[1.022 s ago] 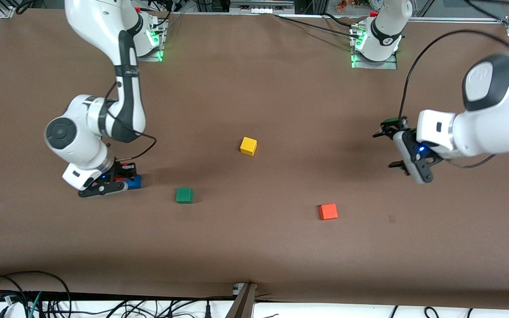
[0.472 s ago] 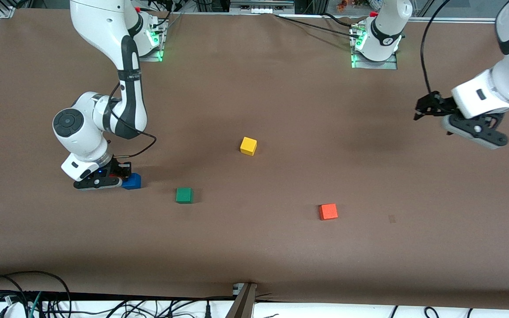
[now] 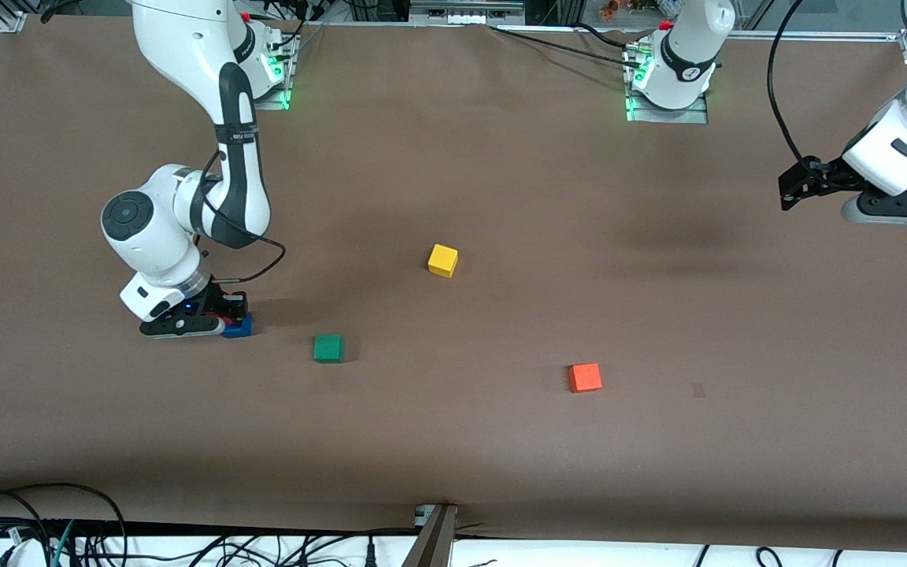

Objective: Pass red block to right arm, stack on blue

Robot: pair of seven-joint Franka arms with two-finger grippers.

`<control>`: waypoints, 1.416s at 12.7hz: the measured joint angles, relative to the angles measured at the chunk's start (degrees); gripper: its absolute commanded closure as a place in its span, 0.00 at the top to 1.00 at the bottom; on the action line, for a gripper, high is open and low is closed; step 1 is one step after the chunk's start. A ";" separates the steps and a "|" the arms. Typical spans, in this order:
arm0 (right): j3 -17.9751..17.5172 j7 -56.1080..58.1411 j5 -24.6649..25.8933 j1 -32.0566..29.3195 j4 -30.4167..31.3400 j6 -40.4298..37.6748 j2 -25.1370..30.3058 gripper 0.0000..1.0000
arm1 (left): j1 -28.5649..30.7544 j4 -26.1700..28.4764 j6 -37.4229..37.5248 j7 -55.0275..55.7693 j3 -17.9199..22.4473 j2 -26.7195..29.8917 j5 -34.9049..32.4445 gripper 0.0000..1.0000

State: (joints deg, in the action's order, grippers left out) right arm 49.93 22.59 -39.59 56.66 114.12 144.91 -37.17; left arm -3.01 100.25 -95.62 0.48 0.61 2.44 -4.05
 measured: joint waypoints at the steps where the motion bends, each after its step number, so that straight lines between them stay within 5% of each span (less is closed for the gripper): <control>1: -0.12 0.00 -0.02 0.00 0.01 0.18 -0.07 0.10 | 0.13 0.56 -0.13 0.25 0.54 -0.03 0.78 1.00; 16: -1.05 3.82 -2.23 -1.53 0.02 2.33 -1.07 0.13 | -0.06 0.72 -4.05 0.30 0.92 -0.87 1.01 1.00; 17: -1.15 3.83 -2.47 -1.52 0.02 2.48 -1.30 0.19 | -0.05 0.72 -4.05 0.30 0.92 -0.88 1.01 1.00; 18: -1.19 3.84 -2.56 -1.52 0.02 2.56 -1.51 0.57 | -0.06 0.72 -4.05 0.30 0.92 -0.90 1.01 1.00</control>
State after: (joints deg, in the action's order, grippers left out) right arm 48.73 26.42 -42.14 55.14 114.14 147.47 -38.68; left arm -3.06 100.97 -99.67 0.78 1.53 1.55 -3.04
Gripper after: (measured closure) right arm 0.427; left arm 0.000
